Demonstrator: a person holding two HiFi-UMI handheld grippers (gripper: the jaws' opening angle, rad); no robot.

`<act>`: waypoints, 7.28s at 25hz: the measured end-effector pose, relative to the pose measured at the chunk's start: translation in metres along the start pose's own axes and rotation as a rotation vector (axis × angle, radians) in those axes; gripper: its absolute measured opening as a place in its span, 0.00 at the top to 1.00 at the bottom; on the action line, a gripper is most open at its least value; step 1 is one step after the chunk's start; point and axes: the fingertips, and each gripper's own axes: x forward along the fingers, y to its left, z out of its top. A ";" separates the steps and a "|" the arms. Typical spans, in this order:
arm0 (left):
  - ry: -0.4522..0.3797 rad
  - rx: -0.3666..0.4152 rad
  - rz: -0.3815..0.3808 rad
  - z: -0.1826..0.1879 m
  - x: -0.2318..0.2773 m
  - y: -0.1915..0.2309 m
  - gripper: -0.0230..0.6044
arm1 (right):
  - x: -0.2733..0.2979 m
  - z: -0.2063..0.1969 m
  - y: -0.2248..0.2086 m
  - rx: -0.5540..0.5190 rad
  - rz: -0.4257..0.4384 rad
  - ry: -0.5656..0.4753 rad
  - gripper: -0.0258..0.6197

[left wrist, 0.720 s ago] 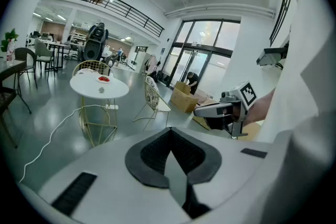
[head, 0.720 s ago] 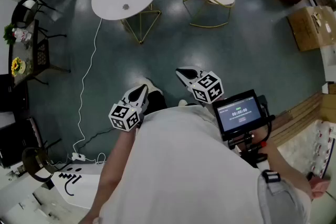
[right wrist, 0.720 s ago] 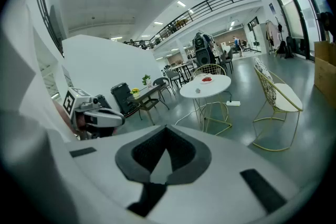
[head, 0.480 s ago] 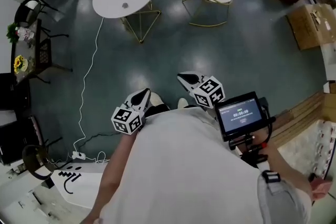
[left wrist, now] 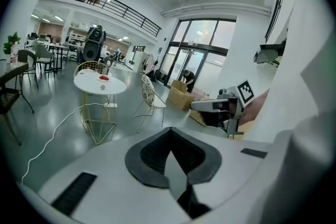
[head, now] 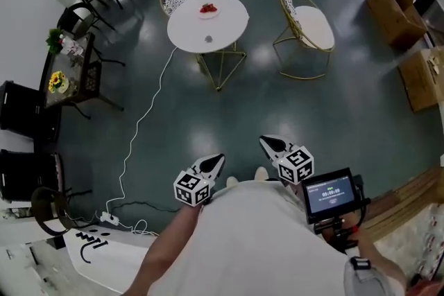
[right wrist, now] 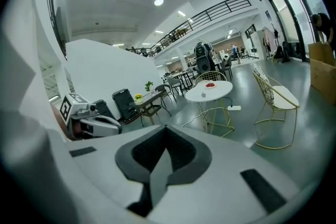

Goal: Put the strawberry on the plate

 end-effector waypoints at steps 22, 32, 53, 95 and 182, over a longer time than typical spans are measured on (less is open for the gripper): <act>-0.036 0.019 -0.009 0.007 -0.021 0.022 0.96 | 0.019 0.002 0.035 -0.059 0.031 0.016 0.95; -0.046 0.002 -0.001 -0.009 -0.048 0.037 0.96 | 0.032 -0.007 0.056 -0.048 0.011 0.030 0.95; -0.101 -0.042 0.065 -0.032 -0.121 0.093 0.96 | 0.094 -0.001 0.118 -0.181 0.049 0.080 0.95; 0.014 -0.014 0.144 0.128 0.102 0.157 0.96 | 0.149 0.102 -0.133 -0.067 0.111 0.070 0.95; 0.258 -0.127 0.171 0.283 0.295 0.465 0.96 | 0.404 0.267 -0.364 -0.003 0.038 0.208 0.95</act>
